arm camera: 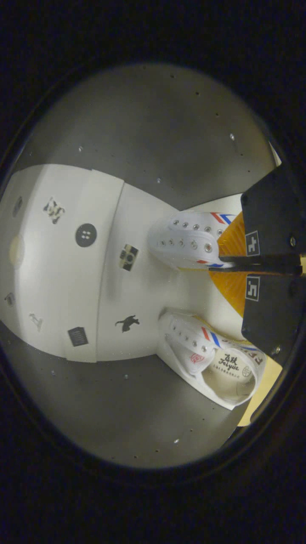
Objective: Open the shoe cabinet door, grab the shoes and put them into the shoe cabinet, then close the shoe cabinet door.
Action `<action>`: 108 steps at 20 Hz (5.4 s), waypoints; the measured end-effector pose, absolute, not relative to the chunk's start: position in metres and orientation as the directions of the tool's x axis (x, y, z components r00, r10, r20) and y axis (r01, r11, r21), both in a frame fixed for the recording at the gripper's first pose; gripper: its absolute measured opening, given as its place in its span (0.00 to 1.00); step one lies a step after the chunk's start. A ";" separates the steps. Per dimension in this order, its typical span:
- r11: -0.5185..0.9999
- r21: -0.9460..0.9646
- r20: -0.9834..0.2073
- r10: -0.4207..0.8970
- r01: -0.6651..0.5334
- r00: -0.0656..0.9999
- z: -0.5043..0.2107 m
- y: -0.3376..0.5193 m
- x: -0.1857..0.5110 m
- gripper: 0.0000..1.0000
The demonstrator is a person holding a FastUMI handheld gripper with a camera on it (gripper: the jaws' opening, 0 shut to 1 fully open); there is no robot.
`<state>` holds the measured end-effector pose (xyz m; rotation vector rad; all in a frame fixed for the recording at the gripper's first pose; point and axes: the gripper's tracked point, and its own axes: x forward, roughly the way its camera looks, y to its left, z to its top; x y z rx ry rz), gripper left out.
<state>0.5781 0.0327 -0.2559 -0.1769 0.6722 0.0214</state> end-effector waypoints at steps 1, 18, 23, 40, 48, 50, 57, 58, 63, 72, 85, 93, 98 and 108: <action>0.987 -0.142 -0.633 -0.028 -0.081 0.773 -0.259 0.035 0.580 0.04; 0.991 -0.134 -0.579 -0.086 0.010 0.811 -0.239 0.038 0.521 0.47; 0.991 -0.132 -0.521 -0.081 0.013 0.850 -0.206 0.046 0.462 0.67; 0.994 -0.099 -0.211 -0.076 0.056 0.974 -0.028 0.031 0.168 0.91; 0.980 -0.127 -0.084 -0.164 0.153 0.983 0.029 -0.067 0.081 1.00; 0.975 -0.148 -0.056 -0.176 0.166 0.983 0.041 -0.096 0.073 1.00; 0.988 -0.146 -0.034 -0.046 0.041 0.998 0.046 -0.150 0.049 1.00; 0.990 -0.138 -0.031 -0.035 0.030 0.999 0.046 -0.157 0.046 1.00; 0.994 -0.109 -0.034 -0.019 0.015 0.999 0.033 -0.218 0.055 1.00; 0.997 -0.028 -0.203 0.070 -0.077 0.977 -0.036 -0.257 0.118 1.00; 0.989 -0.022 -0.308 0.131 -0.145 0.942 -0.084 -0.200 0.137 0.93; 0.996 0.001 -0.309 0.089 -0.093 0.947 -0.084 -0.138 0.126 0.93; 0.995 -0.008 -0.314 0.087 -0.094 0.945 -0.083 -0.086 0.133 0.93; 1.000 0.008 -0.332 0.031 -0.030 0.943 -0.099 -0.001 0.165 0.94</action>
